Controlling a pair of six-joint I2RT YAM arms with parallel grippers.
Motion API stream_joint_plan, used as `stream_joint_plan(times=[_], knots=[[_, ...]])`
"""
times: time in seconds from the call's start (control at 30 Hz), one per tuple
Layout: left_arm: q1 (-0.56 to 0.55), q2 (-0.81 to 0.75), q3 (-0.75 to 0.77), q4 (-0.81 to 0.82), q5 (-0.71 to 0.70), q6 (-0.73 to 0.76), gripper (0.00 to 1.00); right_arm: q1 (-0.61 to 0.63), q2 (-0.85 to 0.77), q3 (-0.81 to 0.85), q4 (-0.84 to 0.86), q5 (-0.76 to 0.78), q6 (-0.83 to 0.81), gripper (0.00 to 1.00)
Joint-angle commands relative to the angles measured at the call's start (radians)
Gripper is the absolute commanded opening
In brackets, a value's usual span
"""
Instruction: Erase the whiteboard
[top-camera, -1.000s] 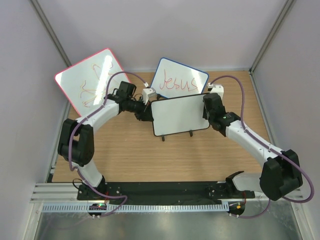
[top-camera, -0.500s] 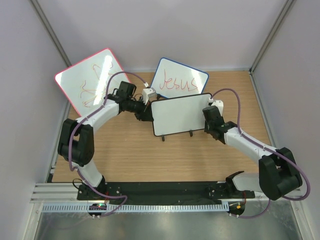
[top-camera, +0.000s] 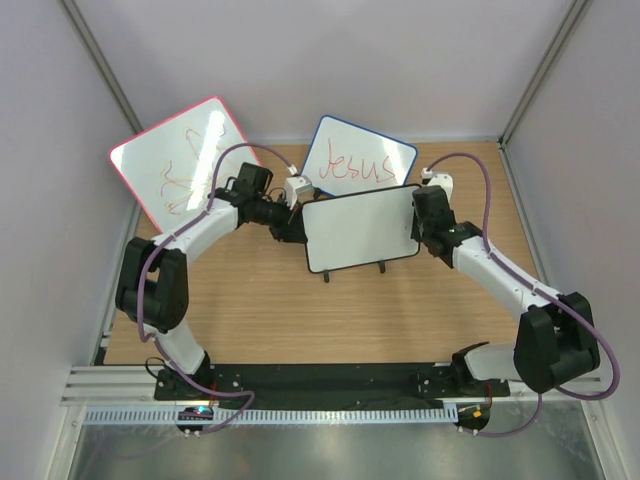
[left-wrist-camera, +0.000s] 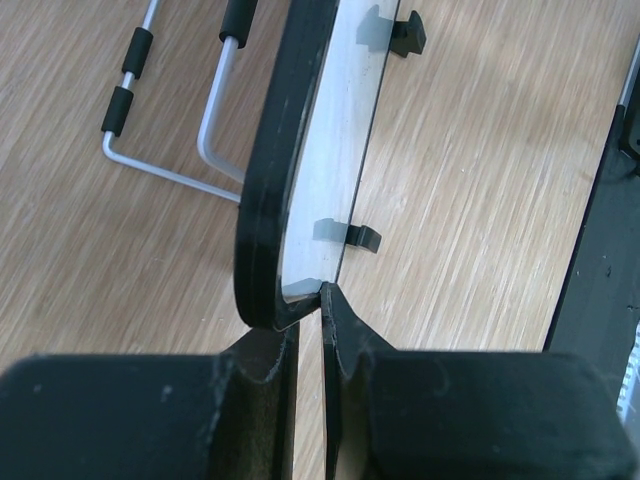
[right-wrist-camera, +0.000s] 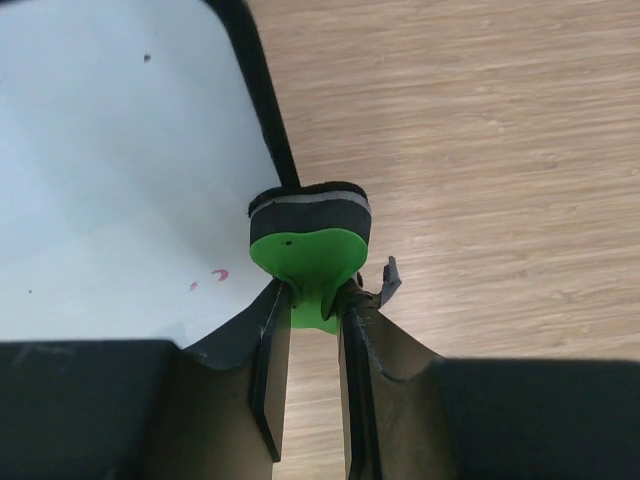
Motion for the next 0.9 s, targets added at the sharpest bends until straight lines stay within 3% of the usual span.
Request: stream_joint_plan(times=[0.0,0.37,0.87], knots=[[-0.003,-0.016,0.025,-0.003,-0.028,0.059,0.0,-0.017,0.015,0.051,0.023,-0.022,-0.015,0.01],[-0.005,-0.006,0.028,-0.002,-0.027,0.06,0.0,-0.017,-0.009,-0.175,0.098,-0.092,0.083,0.01],[-0.003,-0.019,0.024,-0.003,-0.031,0.067,0.0,-0.072,0.038,0.039,0.037,-0.102,-0.009,0.01]])
